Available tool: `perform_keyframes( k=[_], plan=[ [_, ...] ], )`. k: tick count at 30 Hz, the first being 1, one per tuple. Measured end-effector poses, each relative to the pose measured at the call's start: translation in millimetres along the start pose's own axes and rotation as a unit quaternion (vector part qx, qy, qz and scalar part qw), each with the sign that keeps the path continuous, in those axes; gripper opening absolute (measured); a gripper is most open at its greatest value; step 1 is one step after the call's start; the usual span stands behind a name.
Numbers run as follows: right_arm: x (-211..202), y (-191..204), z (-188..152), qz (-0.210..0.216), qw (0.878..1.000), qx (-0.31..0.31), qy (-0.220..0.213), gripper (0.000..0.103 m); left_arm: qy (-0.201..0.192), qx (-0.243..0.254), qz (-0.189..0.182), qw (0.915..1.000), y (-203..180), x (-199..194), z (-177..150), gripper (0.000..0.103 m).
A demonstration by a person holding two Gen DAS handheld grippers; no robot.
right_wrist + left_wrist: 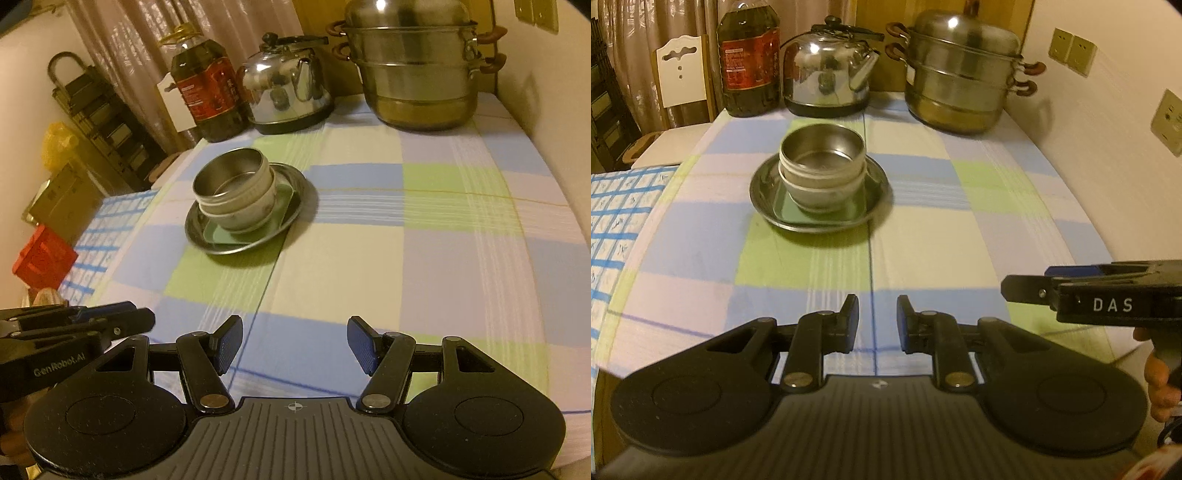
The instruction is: Organize plates and bowls
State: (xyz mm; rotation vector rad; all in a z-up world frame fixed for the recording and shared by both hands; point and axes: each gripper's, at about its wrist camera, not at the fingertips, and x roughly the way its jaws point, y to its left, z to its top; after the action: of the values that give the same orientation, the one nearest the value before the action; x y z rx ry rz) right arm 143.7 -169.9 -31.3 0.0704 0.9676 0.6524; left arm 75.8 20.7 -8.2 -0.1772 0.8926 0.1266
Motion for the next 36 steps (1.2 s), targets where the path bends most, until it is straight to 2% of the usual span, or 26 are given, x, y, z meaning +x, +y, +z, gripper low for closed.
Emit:
perform_keyframes(
  k=[16, 23, 36],
  plan=[
    [-39, -11, -39, 0.001, 1.000, -0.028, 0.009, 0.063, 0.002, -0.018, -0.001, 0.9998, -38, -27, -41, 0.019],
    [-42, -15, -48, -0.005, 0.999, -0.030, 0.024, 0.063, -0.005, -0.009, -0.002, 0.9999, -50, -36, -45, 0.020],
    [-48, -16, -53, -0.003, 0.999, -0.035, 0.018, 0.063, -0.009, -0.001, -0.005, 0.9999, -59, -41, -48, 0.020]
  ],
)
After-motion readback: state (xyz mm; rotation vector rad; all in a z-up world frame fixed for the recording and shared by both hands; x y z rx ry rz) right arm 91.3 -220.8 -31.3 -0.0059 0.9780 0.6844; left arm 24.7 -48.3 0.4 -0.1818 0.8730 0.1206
